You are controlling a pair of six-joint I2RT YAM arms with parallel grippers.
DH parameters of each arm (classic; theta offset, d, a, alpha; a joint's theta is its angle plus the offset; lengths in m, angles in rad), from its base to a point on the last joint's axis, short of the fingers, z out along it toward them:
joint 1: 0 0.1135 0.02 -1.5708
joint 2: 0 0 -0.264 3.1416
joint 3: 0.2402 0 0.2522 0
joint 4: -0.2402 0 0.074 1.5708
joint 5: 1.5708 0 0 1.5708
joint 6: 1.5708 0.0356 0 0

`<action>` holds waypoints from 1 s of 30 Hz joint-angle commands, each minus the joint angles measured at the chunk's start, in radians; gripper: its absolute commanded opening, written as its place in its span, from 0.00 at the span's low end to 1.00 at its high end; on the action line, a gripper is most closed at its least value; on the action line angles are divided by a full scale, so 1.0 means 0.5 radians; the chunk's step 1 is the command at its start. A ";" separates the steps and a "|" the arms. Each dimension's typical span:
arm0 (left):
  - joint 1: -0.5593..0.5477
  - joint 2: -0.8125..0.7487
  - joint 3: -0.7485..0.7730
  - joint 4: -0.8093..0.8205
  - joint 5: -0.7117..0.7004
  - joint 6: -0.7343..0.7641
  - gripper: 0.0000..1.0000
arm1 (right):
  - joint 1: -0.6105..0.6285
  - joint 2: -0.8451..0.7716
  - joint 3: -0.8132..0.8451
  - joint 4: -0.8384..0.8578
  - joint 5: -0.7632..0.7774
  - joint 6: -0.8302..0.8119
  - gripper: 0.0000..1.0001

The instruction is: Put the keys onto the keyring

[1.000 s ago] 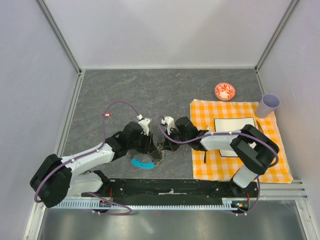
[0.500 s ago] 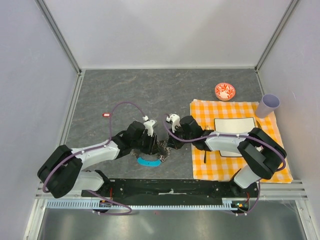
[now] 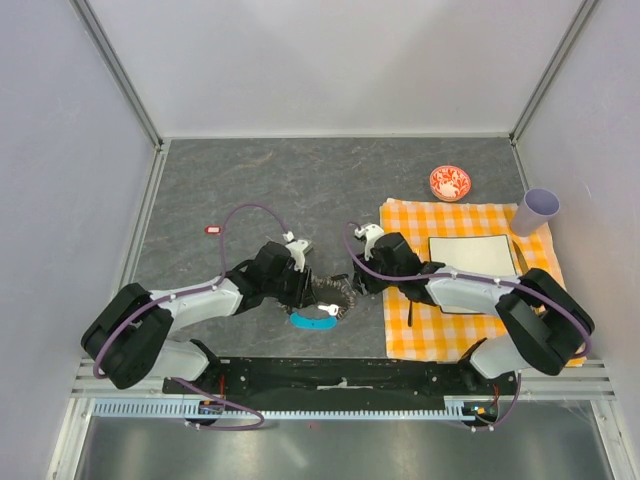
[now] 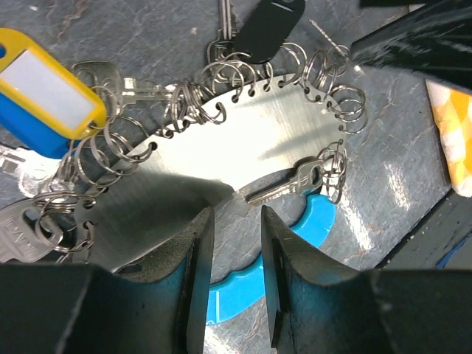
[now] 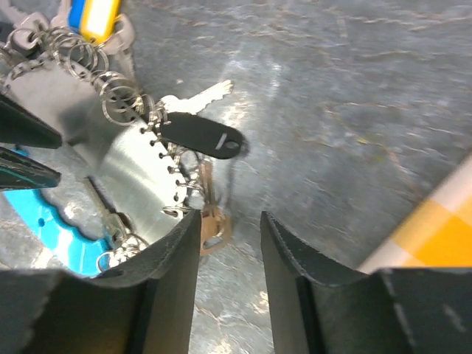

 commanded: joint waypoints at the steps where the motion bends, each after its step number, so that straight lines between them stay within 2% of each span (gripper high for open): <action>1: 0.037 0.008 0.003 -0.014 -0.057 -0.011 0.39 | -0.011 -0.170 -0.014 -0.125 0.329 0.043 0.47; 5: 0.046 -0.001 -0.003 -0.026 -0.057 -0.014 0.39 | -0.001 -0.167 0.044 -0.089 0.198 -0.009 0.48; 10: 0.049 0.002 -0.013 -0.008 -0.032 -0.021 0.39 | 0.026 -0.017 0.167 -0.003 0.035 0.018 0.48; 15: 0.049 -0.013 -0.025 0.004 -0.038 -0.021 0.39 | 0.060 0.118 0.234 0.046 0.160 0.110 0.49; 21: 0.052 -0.007 -0.037 0.014 -0.023 -0.027 0.39 | 0.063 0.253 0.284 0.086 0.111 0.147 0.46; 24: 0.052 -0.001 -0.037 0.017 -0.023 -0.024 0.39 | 0.060 0.281 0.284 0.083 0.096 0.153 0.42; 27: 0.052 0.002 -0.037 0.017 -0.023 -0.024 0.39 | 0.063 0.259 0.275 0.083 0.062 0.157 0.34; 28: 0.055 0.005 -0.040 0.020 -0.023 -0.024 0.39 | 0.063 0.241 0.271 0.068 0.062 0.157 0.26; 30: 0.061 0.008 -0.046 0.014 -0.029 -0.027 0.39 | 0.063 0.162 0.265 0.043 0.074 0.138 0.20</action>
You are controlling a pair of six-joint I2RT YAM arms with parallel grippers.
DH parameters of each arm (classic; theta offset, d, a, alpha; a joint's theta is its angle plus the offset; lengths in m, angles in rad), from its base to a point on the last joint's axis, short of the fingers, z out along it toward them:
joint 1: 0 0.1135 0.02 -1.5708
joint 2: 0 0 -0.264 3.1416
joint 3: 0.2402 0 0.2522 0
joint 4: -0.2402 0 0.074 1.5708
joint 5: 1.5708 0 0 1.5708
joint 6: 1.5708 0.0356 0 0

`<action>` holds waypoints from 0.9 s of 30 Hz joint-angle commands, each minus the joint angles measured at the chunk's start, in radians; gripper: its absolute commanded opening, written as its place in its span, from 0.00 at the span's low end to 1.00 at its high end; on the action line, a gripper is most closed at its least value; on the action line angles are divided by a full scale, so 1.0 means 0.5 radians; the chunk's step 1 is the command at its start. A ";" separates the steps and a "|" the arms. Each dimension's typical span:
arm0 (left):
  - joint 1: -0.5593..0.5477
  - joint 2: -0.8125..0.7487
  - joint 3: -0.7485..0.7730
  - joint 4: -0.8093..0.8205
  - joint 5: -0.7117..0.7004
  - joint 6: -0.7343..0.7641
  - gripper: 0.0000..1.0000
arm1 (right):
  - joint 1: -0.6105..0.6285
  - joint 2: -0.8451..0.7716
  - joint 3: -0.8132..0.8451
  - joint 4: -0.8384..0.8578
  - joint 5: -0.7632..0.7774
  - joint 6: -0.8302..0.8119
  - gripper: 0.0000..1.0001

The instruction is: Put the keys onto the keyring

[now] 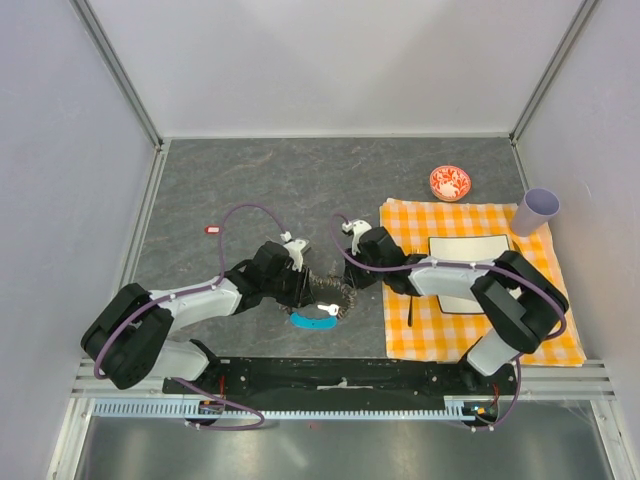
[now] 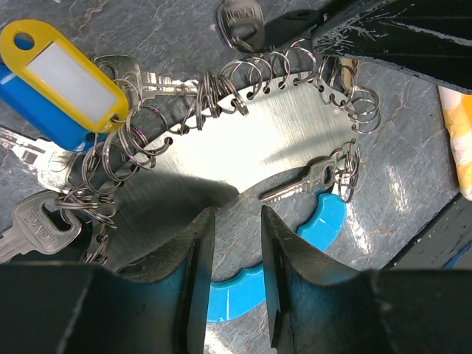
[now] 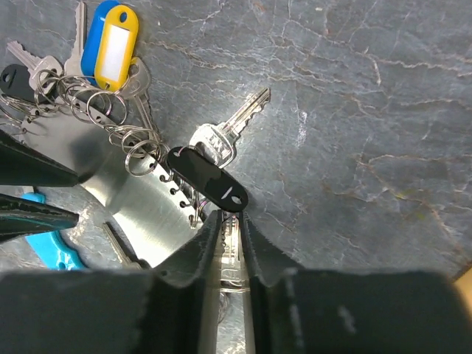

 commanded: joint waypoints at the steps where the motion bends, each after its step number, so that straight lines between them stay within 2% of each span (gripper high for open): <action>1: 0.019 0.008 -0.032 0.027 -0.013 -0.035 0.39 | 0.006 -0.132 0.051 -0.016 0.005 -0.004 0.16; 7: 0.059 0.015 -0.063 0.020 -0.007 -0.063 0.39 | 0.003 -0.460 -0.001 -0.130 0.168 -0.047 0.14; 11: 0.074 0.027 -0.069 0.024 0.008 -0.069 0.39 | 0.003 -0.613 -0.130 -0.081 0.235 -0.032 0.14; 20: 0.093 0.036 -0.118 0.088 0.033 -0.097 0.39 | -0.028 -0.608 -0.467 0.229 0.330 0.113 0.04; 27: 0.117 0.045 -0.130 0.085 0.024 -0.103 0.39 | -0.077 -0.626 -0.458 0.229 0.318 -0.010 0.02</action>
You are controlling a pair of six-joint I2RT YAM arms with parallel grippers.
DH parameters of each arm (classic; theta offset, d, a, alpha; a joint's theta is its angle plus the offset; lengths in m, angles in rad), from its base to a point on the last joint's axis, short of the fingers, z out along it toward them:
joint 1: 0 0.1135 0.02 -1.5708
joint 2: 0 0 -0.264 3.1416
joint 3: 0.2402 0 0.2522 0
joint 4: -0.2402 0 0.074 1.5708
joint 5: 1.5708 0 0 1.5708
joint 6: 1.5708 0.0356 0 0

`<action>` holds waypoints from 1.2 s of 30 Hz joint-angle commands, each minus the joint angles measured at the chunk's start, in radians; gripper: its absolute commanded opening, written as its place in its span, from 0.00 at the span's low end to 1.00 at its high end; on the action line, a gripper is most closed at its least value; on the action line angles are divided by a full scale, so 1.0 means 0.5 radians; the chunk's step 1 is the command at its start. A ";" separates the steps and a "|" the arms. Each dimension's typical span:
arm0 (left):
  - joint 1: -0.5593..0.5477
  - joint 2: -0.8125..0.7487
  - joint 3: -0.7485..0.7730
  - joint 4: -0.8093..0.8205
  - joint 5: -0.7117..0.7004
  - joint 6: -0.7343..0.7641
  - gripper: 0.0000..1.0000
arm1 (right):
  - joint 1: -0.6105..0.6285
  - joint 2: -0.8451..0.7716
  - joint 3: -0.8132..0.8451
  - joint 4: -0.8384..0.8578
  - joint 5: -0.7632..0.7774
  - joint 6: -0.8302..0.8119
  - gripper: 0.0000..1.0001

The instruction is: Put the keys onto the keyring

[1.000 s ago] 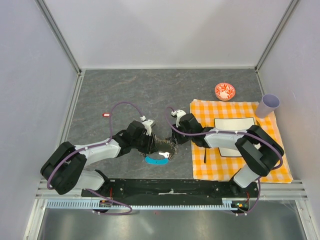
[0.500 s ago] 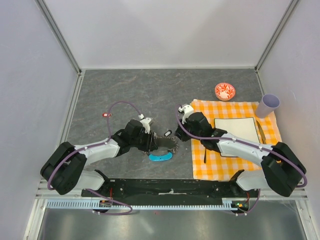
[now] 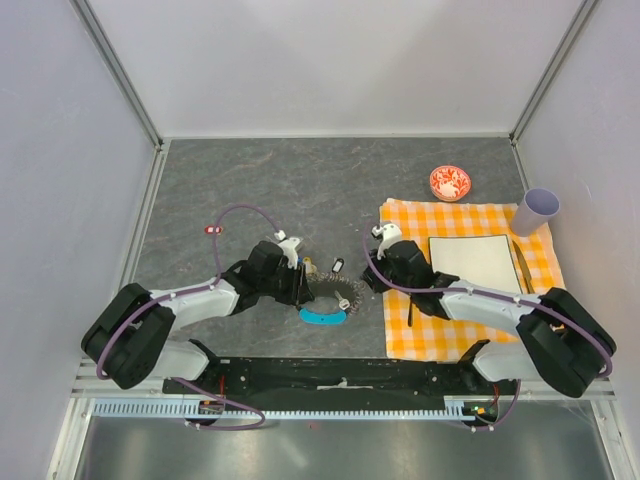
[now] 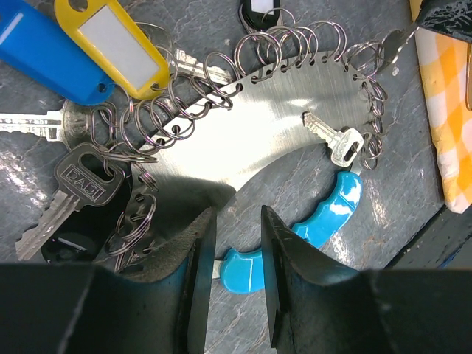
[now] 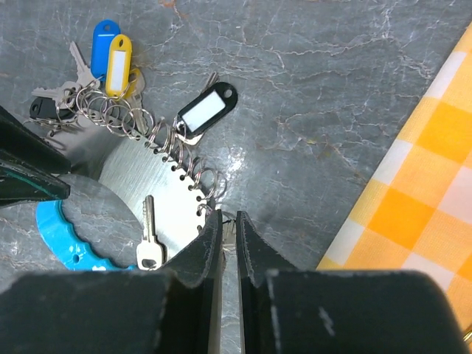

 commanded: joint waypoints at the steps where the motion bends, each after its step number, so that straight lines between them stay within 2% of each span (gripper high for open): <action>1: 0.030 0.031 -0.064 -0.066 -0.046 -0.036 0.39 | -0.033 -0.088 0.006 0.047 0.046 -0.110 0.02; 7: 0.063 -0.018 -0.085 -0.045 -0.046 -0.032 0.39 | -0.037 -0.297 0.031 0.075 -0.059 -0.291 0.00; 10: 0.063 -0.067 -0.079 0.096 0.037 0.053 0.39 | -0.040 -0.282 0.043 0.053 -0.074 -0.346 0.00; 14: 0.063 -0.064 -0.015 0.442 0.252 0.271 0.39 | -0.037 -0.199 0.055 0.056 -0.135 -0.389 0.00; 18: 0.063 0.055 0.133 0.718 0.448 0.467 0.39 | -0.040 -0.199 0.046 0.099 -0.218 -0.398 0.00; 19: 0.066 0.143 0.139 0.932 0.542 0.510 0.39 | -0.037 -0.217 0.043 0.102 -0.230 -0.405 0.00; 25: 0.066 0.585 0.350 1.259 0.996 0.796 0.39 | -0.037 -0.306 0.046 0.038 -0.218 -0.472 0.00; 31: 0.060 0.813 0.562 1.281 1.365 0.839 0.38 | -0.040 -0.334 0.040 0.023 -0.203 -0.472 0.00; 36: 0.039 0.865 0.577 1.256 1.488 0.971 0.38 | -0.033 -0.346 0.034 0.017 -0.181 -0.466 0.00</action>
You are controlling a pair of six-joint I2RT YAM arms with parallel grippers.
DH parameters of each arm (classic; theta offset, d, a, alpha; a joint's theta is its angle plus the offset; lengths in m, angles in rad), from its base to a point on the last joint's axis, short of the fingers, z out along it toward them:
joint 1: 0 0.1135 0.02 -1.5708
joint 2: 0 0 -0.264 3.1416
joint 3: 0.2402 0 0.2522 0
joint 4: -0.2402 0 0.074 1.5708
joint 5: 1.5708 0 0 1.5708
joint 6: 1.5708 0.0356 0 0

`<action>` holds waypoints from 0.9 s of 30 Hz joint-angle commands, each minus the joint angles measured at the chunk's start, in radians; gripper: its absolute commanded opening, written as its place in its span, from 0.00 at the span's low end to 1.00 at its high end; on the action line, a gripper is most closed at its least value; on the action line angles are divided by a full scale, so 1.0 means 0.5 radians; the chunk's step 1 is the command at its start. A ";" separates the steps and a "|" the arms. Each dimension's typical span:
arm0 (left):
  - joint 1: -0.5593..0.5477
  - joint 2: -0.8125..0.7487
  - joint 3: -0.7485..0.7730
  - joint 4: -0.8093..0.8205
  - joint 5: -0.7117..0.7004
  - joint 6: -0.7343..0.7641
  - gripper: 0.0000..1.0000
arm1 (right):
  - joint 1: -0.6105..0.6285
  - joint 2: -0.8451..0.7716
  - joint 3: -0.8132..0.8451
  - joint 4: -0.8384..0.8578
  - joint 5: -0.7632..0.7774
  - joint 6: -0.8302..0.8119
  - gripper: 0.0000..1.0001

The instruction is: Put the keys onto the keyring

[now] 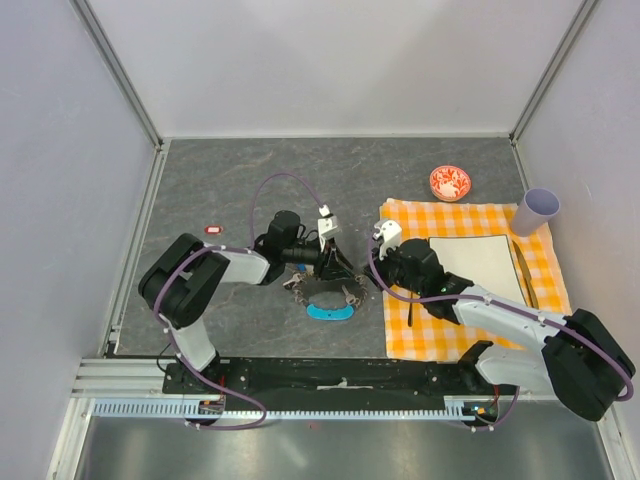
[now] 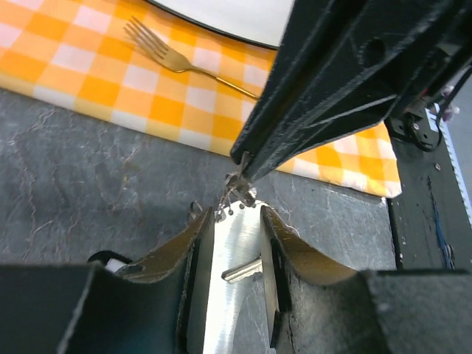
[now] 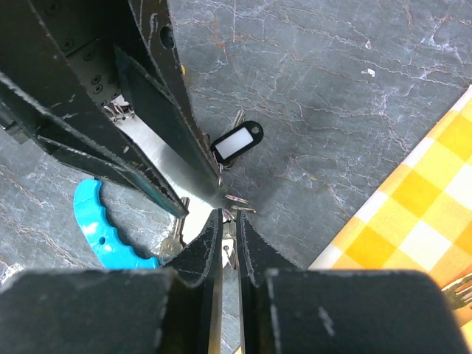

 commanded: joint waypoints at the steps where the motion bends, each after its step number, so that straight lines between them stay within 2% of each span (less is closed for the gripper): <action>1: -0.022 0.034 0.088 0.087 0.265 0.215 0.37 | -0.007 -0.053 0.030 0.057 0.009 -0.015 0.00; 10: -0.068 0.111 0.352 -0.609 0.084 0.542 0.35 | -0.010 -0.111 0.024 0.063 0.028 0.000 0.00; 18: -0.074 0.215 0.457 -0.825 0.068 0.659 0.34 | -0.007 -0.123 0.015 0.075 0.019 0.010 0.00; 27: -0.093 0.243 0.503 -0.874 0.157 0.687 0.32 | -0.007 -0.111 0.015 0.082 0.012 0.016 0.00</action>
